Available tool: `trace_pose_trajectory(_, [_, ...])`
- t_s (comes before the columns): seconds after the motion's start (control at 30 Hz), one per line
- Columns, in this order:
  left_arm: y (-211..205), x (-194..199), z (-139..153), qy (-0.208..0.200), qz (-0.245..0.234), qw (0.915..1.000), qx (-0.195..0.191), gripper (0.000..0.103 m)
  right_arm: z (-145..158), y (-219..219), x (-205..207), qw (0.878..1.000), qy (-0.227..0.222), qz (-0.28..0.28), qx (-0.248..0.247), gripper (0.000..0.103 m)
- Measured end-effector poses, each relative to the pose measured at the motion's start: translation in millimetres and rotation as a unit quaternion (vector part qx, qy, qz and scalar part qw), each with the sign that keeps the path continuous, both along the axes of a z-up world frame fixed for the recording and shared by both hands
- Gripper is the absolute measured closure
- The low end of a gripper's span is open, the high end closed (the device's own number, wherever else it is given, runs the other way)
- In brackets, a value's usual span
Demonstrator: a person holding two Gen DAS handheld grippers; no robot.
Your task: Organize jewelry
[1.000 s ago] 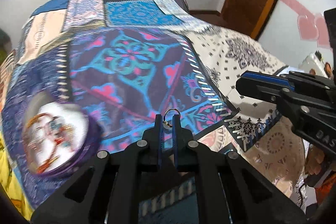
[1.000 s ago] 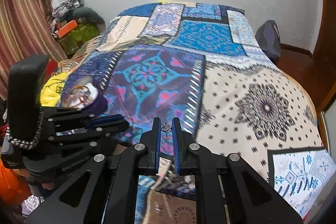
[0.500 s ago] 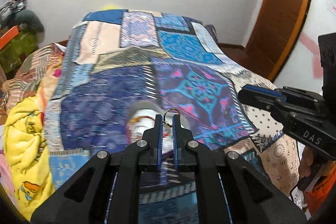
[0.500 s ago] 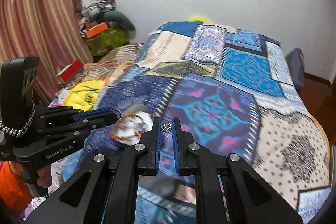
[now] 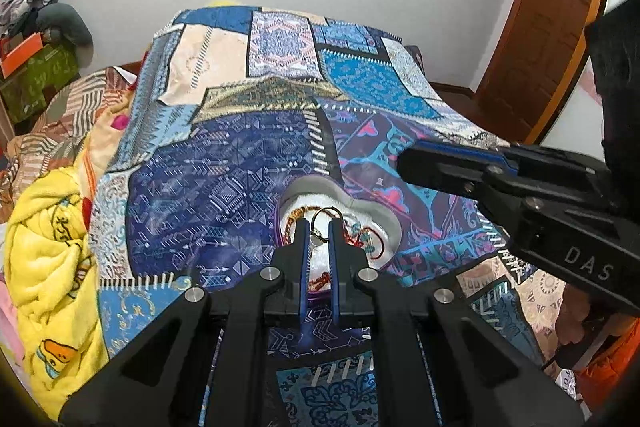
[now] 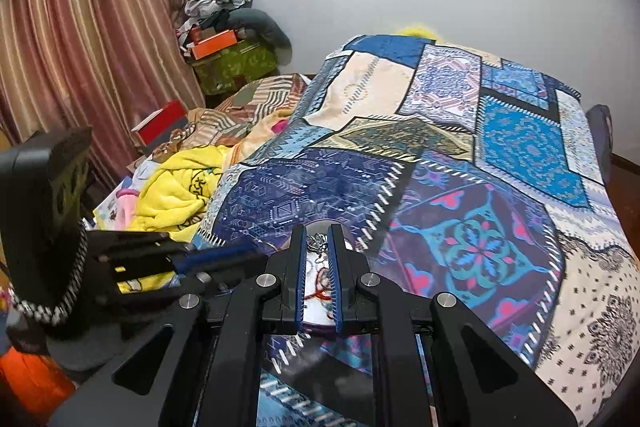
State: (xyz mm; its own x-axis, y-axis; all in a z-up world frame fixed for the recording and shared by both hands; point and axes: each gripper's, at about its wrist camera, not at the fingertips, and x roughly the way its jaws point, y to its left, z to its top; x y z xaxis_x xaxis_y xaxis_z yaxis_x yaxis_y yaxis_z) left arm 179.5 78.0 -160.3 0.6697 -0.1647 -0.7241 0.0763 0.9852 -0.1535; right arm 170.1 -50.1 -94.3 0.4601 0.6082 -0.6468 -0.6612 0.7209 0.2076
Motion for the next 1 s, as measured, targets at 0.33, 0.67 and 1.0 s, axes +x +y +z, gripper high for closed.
trace_pose_trajectory(0.33, [2.4, 4.6, -17.1, 0.019, -0.007, 0.9998, -0.007, 0.096, -13.9, 22.3, 11.4, 1.000, 0.014, 0.014, -0.016, 0.093])
trace_pose_trajectory(0.67, [10.6, 2.3, -8.9, 0.015, 0.010, 0.9997, -0.016, 0.094, -2.7, 13.1, 14.3, 1.000, 0.026, 0.003, -0.007, 0.090])
trace_pose_trajectory(1.0, [8.9, -31.0, 64.5, -0.071, 0.038, 0.9967, -0.006, 0.094, 59.5, -17.2, -23.6, 0.999, -0.038, -0.021, 0.025, 0.090])
